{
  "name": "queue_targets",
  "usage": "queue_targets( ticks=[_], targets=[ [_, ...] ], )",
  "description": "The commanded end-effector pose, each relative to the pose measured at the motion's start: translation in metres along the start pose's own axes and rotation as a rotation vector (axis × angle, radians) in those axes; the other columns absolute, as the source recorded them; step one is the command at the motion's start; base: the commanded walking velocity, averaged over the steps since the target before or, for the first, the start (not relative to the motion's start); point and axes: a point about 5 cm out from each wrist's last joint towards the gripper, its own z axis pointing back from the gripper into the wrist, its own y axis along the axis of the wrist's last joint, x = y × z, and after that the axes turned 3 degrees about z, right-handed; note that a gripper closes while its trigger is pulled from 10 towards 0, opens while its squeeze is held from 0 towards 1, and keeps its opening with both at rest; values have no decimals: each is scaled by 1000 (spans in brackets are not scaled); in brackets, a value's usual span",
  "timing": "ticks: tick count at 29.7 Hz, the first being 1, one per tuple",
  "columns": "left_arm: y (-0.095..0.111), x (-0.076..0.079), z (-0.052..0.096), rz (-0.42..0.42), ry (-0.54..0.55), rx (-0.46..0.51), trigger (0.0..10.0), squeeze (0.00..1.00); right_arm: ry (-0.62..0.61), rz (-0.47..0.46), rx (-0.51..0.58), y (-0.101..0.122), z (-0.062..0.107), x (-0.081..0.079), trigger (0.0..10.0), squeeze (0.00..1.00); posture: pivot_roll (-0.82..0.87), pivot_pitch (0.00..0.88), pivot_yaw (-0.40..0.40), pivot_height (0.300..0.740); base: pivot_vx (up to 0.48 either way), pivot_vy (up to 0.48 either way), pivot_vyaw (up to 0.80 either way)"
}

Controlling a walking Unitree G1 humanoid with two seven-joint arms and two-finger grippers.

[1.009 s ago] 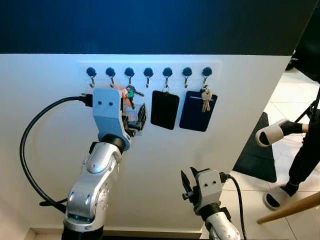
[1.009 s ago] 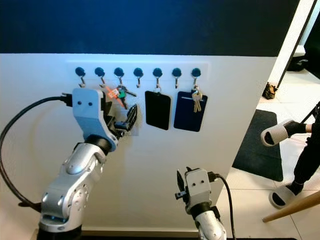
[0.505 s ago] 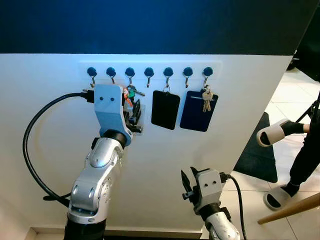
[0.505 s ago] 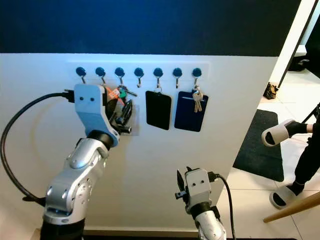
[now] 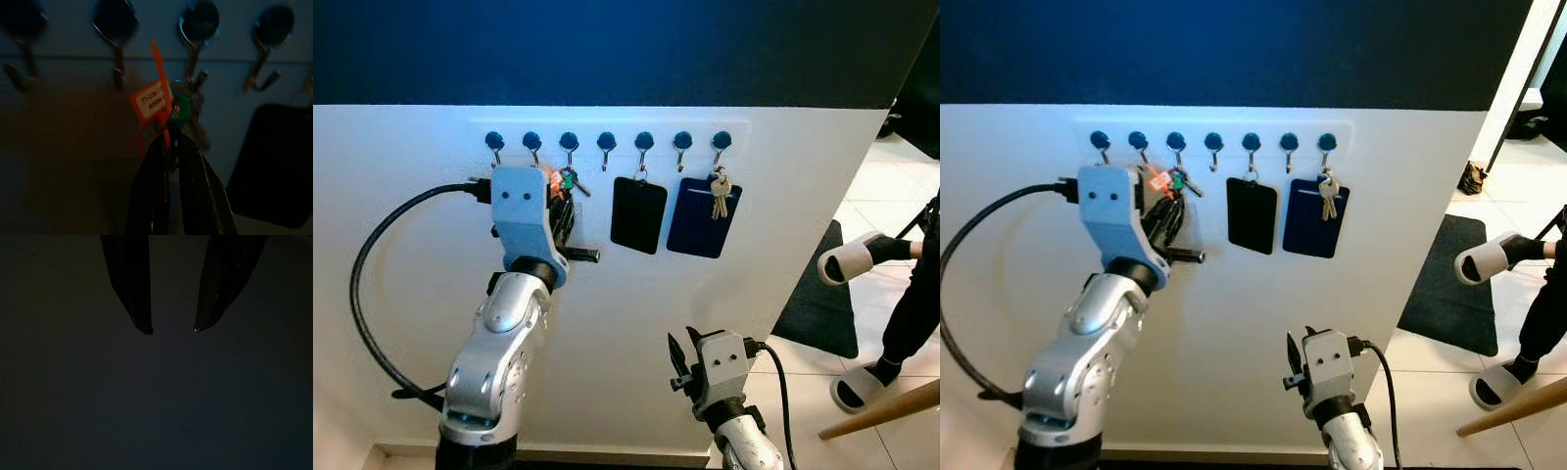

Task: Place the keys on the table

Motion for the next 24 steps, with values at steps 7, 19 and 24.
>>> queue_targets(
  ticks=[7,19,24],
  targets=[
    [19,-15,13,-140,-43,30,10000,0,4,5,-14,-4,1,-2,10000,0,185,149,50,740,0,0,0],
    [15,-8,21,-163,-177,-54,10000,0,4,4,-10,-4,-1,-3,10000,0,189,139,51,740,0,0,0],
    [13,4,17,-118,-247,-72,10000,0,5,6,-8,-4,-2,-3,10000,0,182,133,51,740,0,0,0]
  ],
)
